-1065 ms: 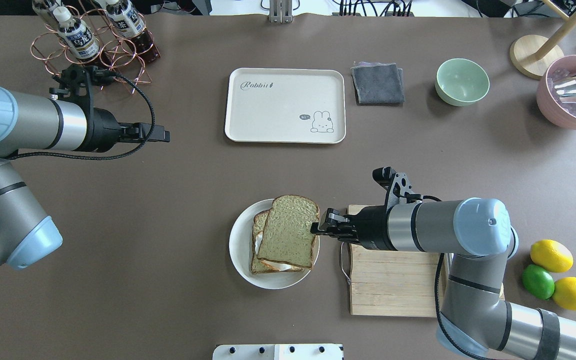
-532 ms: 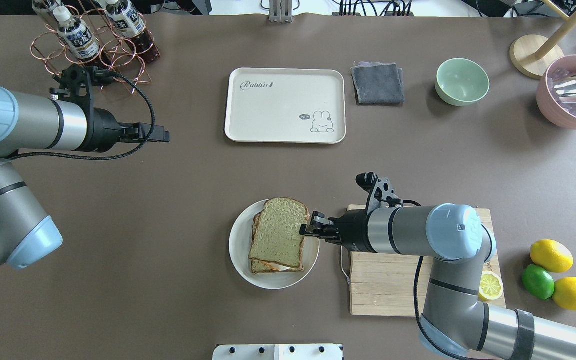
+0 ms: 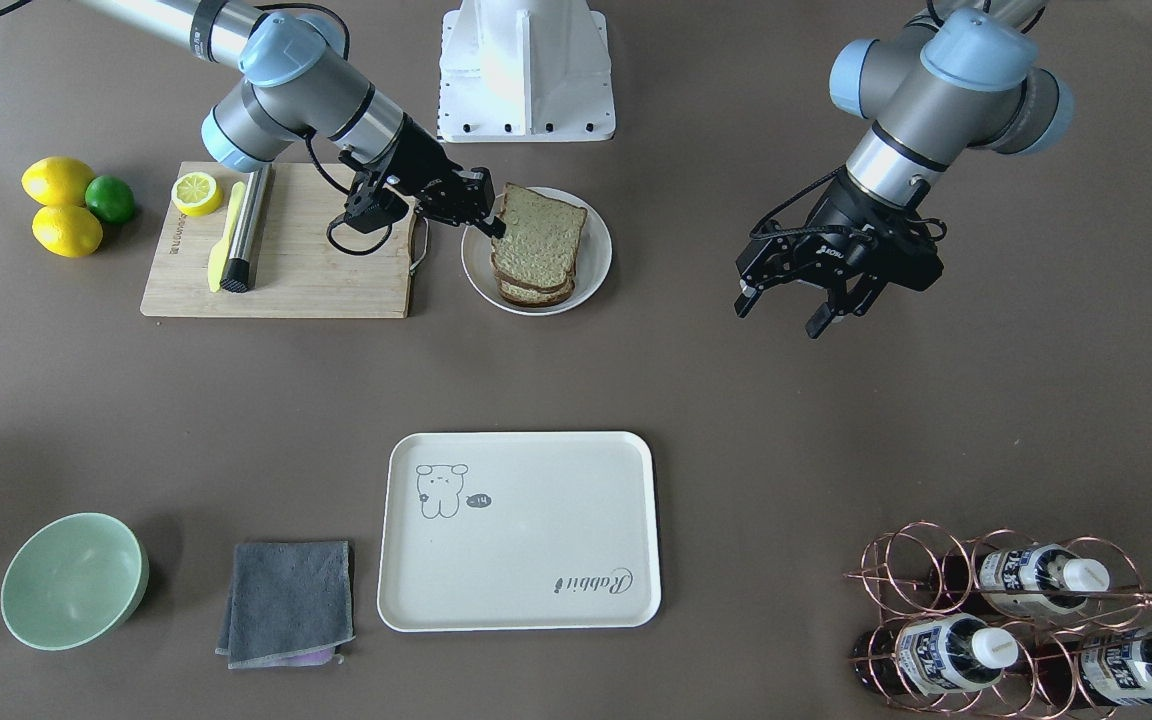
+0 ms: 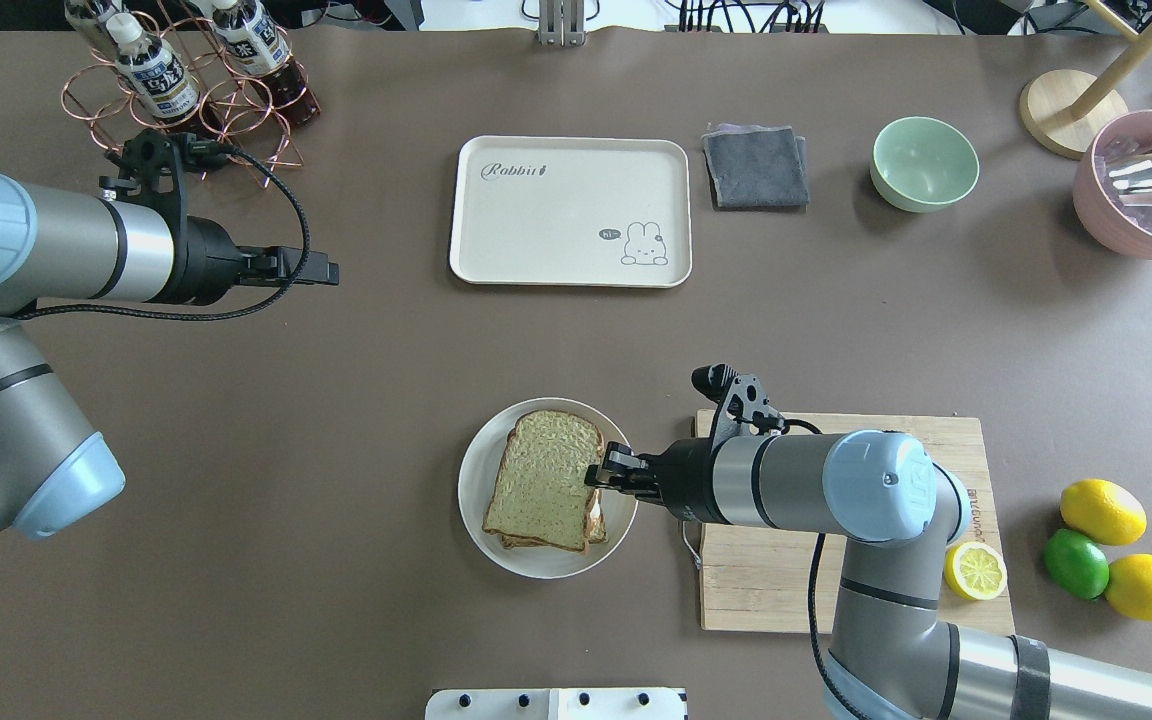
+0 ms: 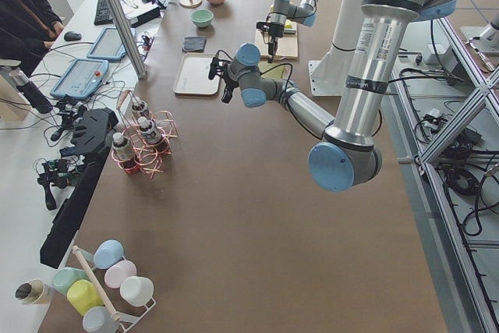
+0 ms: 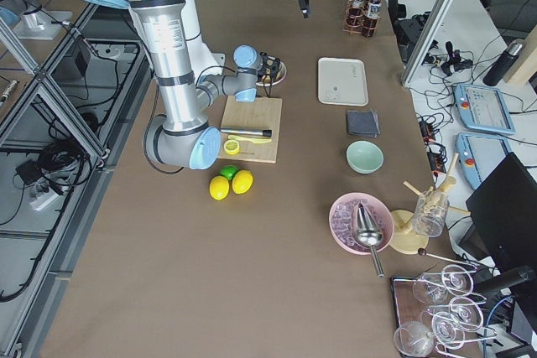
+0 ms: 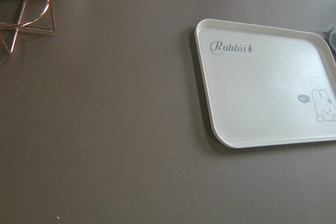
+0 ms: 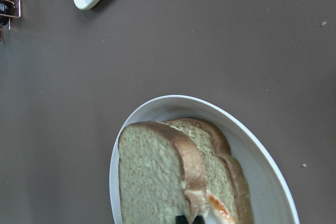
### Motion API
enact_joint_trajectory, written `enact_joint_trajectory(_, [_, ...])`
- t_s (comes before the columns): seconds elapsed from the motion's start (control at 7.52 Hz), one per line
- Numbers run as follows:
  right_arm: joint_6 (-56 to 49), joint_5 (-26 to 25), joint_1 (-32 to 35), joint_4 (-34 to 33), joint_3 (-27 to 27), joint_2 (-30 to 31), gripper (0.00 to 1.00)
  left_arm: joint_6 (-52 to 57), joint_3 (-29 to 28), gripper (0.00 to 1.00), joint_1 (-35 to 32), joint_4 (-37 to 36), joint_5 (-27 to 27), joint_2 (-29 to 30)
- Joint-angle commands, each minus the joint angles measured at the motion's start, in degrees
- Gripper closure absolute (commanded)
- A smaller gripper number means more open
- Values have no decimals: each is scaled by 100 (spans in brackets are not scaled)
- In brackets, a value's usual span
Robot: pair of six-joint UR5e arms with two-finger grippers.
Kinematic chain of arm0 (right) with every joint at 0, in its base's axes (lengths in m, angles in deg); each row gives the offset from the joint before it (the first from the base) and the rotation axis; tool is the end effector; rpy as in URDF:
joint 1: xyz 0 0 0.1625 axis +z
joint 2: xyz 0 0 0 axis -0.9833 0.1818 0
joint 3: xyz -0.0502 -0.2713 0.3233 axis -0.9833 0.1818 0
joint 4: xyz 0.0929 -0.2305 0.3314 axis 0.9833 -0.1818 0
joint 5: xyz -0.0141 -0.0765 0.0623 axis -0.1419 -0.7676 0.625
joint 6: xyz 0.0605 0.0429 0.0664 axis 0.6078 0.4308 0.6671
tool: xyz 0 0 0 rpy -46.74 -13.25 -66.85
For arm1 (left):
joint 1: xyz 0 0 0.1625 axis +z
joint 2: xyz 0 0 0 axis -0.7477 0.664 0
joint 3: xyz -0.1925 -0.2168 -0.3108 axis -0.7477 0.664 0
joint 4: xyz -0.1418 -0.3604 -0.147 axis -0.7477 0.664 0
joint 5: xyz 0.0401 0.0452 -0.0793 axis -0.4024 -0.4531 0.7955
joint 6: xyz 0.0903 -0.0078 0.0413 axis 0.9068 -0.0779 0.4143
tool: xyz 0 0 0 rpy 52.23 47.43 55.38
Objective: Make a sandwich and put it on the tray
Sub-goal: 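Press the top slice down with the right gripper and release it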
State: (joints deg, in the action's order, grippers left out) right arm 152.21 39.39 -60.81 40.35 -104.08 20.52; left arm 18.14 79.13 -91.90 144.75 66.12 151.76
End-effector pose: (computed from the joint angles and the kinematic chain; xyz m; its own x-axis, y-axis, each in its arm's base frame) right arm -0.5342 -0.3069 0.2996 0.0411 0.2191 0.9748 -0.1965 0.9584 -0.2071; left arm 0.3486 -0.4694 0.3262 0.4236 0.1491 -0.8935 0.2740 0.9190 0.2833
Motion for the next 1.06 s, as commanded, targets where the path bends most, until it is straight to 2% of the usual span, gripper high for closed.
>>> enact_joint_trajectory(0.0, [-42, -54, -35, -18, 4, 10, 100, 0, -4, 4, 0, 0, 0, 0])
enact_joint_trajectory(0.13, [-42, -45, 0, -71, 4, 10, 53, 0, -4, 4, 0, 0, 0, 0])
enact_joint_trajectory(0.27, [-42, -54, 9, -106, -4, 18, 16, 0, 5, 4, 0, 0, 0, 0])
enact_joint_trajectory(0.4, [-42, -45, 35, -106, -5, 19, 1, 0, -4, 4, 0, 0, 0, 0])
enact_joint_trajectory(0.67, [-42, 60, 175, -176, -162, 62, 1, 0, 40, 4, -9, 0, 9, 0])
enact_joint_trajectory(0.93, [-33, 314, 368, -1120, -739, 19, 1, -70, 5, 3, 9, 0, 0, 114])
